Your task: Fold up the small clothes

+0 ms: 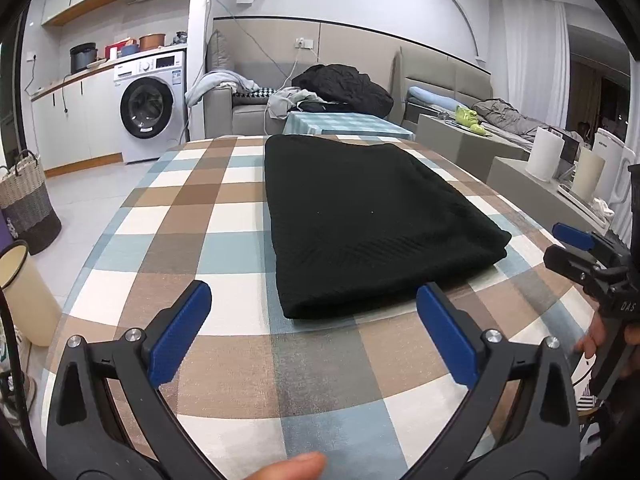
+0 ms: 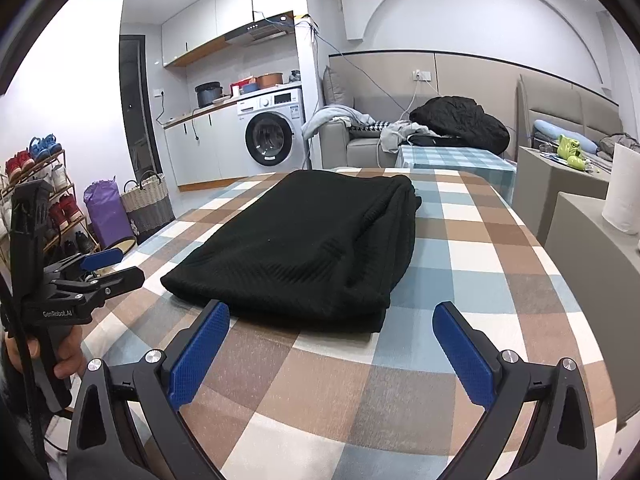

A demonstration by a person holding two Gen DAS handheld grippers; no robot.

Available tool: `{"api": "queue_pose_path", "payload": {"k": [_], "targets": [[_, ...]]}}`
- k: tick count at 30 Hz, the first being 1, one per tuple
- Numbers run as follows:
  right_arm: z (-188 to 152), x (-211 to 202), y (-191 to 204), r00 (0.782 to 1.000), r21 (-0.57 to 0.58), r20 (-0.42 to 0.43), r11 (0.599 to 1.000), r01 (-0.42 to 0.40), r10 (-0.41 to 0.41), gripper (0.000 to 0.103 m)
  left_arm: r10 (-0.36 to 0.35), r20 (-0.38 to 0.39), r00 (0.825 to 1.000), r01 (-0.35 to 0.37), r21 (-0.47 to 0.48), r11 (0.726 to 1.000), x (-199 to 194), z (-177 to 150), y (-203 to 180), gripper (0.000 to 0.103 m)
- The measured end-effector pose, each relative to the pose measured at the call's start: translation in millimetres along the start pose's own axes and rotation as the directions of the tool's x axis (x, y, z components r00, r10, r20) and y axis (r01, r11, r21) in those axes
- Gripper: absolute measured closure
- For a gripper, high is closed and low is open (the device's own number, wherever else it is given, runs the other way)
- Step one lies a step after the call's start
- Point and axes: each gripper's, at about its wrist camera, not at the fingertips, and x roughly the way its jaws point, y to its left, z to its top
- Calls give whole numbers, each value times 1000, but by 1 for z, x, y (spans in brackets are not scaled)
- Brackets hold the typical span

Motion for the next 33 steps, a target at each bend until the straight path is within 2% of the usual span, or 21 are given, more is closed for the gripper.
{"api": "queue_pose_path", "payload": {"k": [8,17,33], "targets": [[-4,-5,0,997,11,68,999,-33,32,0,-20,12,1000,20,11,1000,2,-2,-2,1],[-7,-5,-1,996,23,80,999,-48,46,0,-18,29,999,18,12,1000,2,-6,0,1],[-7,-3,1,996,19,75,999,-49,47,0,-34,15,999,34,12,999,9,-7,2,1]]}}
